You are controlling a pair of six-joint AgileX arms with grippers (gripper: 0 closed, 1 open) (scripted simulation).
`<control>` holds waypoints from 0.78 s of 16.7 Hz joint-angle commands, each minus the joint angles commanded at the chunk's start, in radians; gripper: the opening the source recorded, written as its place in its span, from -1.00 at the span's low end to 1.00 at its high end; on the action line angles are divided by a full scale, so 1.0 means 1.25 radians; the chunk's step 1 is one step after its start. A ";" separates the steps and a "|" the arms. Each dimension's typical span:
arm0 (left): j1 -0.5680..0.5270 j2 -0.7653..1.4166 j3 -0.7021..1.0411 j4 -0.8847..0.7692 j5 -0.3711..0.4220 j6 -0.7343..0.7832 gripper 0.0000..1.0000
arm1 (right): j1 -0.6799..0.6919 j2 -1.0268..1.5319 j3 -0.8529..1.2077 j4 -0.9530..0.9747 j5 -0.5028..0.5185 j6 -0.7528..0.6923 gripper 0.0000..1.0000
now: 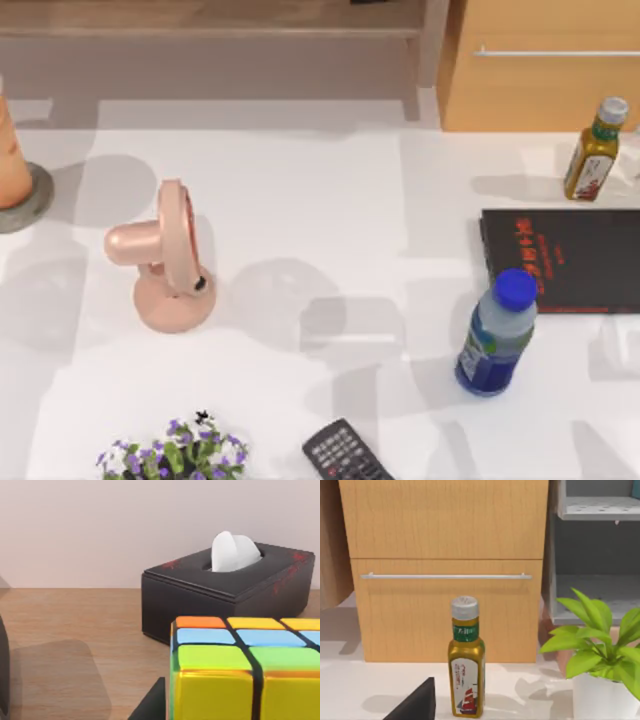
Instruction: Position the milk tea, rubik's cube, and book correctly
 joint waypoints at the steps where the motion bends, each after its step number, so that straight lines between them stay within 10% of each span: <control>1: 0.000 0.000 0.000 0.000 0.000 0.000 0.81 | 0.000 0.000 0.000 0.000 0.000 0.000 1.00; 13: 0.001 -0.013 -0.015 0.003 0.000 0.000 1.00 | 0.000 0.000 0.000 0.000 0.000 0.000 1.00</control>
